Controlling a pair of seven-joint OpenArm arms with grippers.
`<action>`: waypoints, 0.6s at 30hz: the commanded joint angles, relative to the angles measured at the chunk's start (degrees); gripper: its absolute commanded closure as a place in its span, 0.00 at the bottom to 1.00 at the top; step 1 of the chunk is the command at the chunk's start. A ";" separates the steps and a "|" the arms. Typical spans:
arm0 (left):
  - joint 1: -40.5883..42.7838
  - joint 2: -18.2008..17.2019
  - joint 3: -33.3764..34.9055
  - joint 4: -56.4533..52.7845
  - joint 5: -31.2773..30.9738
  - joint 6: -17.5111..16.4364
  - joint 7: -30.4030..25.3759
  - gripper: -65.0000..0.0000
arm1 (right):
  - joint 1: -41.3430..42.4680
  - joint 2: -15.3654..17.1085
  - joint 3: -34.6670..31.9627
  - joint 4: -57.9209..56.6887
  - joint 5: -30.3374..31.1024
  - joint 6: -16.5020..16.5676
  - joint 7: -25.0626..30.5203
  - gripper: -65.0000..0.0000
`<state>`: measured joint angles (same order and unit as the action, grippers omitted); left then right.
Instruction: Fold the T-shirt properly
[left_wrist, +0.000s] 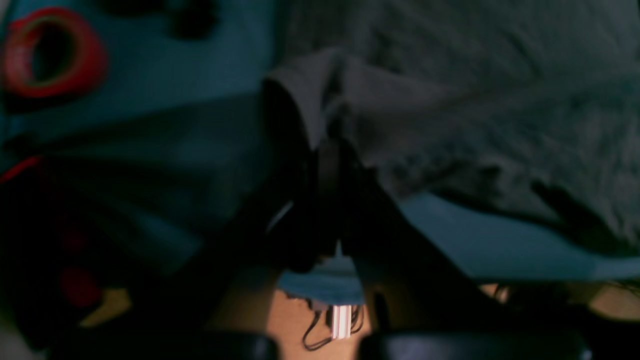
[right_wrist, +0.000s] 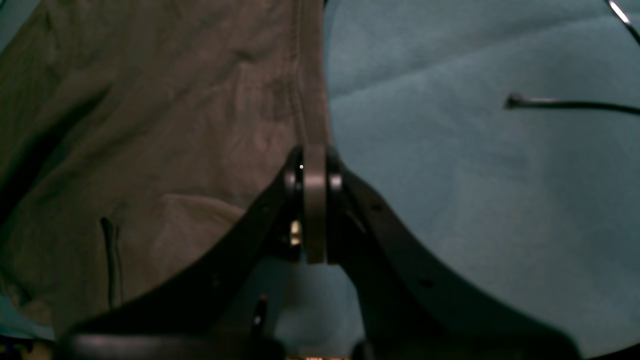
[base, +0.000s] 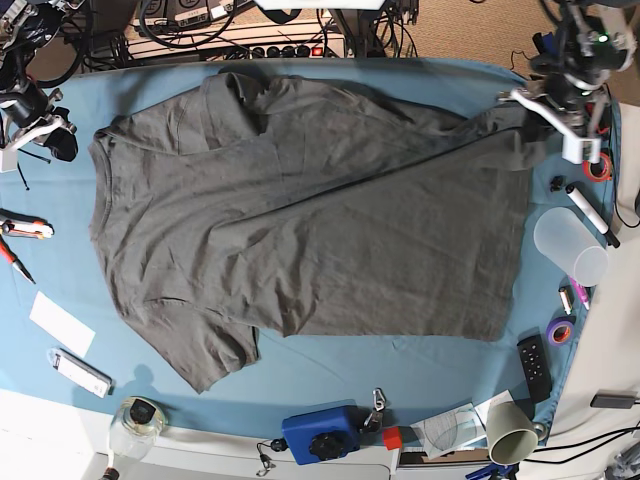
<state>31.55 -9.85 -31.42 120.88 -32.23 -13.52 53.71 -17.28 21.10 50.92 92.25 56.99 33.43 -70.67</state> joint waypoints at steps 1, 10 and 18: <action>0.15 -0.48 0.85 0.83 0.68 -0.02 -1.27 1.00 | 0.28 1.60 0.42 0.81 0.98 0.15 0.92 1.00; 0.17 -0.48 1.97 0.85 1.62 -0.04 -1.09 1.00 | 0.31 1.55 0.39 0.81 9.97 4.98 -6.05 1.00; 0.20 -0.48 1.92 0.90 1.38 -0.04 -1.03 0.85 | 0.28 1.55 0.39 0.81 17.18 6.57 -9.33 0.71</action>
<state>31.57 -9.87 -29.12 120.88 -30.22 -13.50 53.69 -17.15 21.23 50.92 92.25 72.93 39.77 -81.01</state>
